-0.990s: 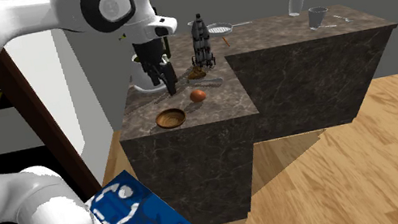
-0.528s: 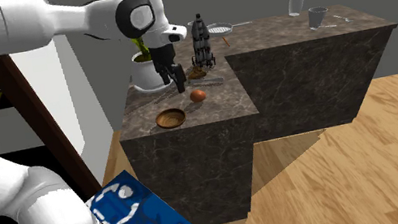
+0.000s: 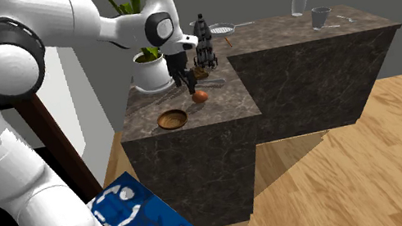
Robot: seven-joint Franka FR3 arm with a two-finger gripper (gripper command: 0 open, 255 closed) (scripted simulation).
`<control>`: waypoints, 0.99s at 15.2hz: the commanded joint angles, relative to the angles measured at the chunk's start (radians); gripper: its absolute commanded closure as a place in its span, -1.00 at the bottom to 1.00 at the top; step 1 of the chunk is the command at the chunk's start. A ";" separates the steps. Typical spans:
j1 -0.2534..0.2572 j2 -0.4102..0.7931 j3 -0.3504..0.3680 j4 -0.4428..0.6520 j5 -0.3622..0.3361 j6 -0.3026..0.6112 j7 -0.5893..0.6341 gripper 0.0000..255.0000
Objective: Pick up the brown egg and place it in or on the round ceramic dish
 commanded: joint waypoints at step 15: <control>0.080 0.534 0.007 0.453 -0.109 0.037 0.148 -1.00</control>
